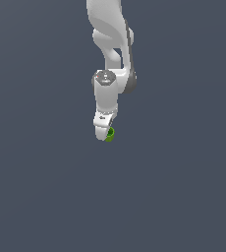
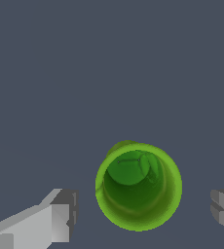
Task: Pick up the object and move it to a goal position.
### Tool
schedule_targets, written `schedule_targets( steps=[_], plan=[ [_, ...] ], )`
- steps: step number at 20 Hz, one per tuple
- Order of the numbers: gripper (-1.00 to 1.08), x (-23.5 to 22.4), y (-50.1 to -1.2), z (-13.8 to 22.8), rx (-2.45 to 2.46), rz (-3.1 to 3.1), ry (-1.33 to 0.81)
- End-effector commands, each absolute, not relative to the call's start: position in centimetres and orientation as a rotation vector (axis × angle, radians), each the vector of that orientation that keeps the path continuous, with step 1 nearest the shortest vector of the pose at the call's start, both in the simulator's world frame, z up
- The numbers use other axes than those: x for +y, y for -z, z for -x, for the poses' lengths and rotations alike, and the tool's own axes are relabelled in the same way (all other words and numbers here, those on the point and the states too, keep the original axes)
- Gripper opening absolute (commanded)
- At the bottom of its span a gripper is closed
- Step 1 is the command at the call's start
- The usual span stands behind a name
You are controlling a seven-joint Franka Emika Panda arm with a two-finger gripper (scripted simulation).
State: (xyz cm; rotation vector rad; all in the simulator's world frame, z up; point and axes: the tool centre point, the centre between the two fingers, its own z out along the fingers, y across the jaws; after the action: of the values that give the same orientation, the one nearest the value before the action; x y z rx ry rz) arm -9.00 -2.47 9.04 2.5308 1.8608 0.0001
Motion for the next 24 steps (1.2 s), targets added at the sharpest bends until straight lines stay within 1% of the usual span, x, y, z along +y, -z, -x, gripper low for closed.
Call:
schedule_targets(
  steps=[1,9,15,16,24],
  plan=[
    [1.0,-2.5,-8.5,9.0,1.862,-2.531,0.001],
    [1.0,-2.4,-5.2,9.1,1.867,-2.527,0.0],
    [1.0,-2.4,-4.2,9.1,1.868,-2.526,0.001],
    [-1.0,-2.4,-4.2,9.1,1.868,-2.526,0.001],
    [-1.0,-2.4,-4.2,9.1,1.868,-2.526,0.001]
  ],
)
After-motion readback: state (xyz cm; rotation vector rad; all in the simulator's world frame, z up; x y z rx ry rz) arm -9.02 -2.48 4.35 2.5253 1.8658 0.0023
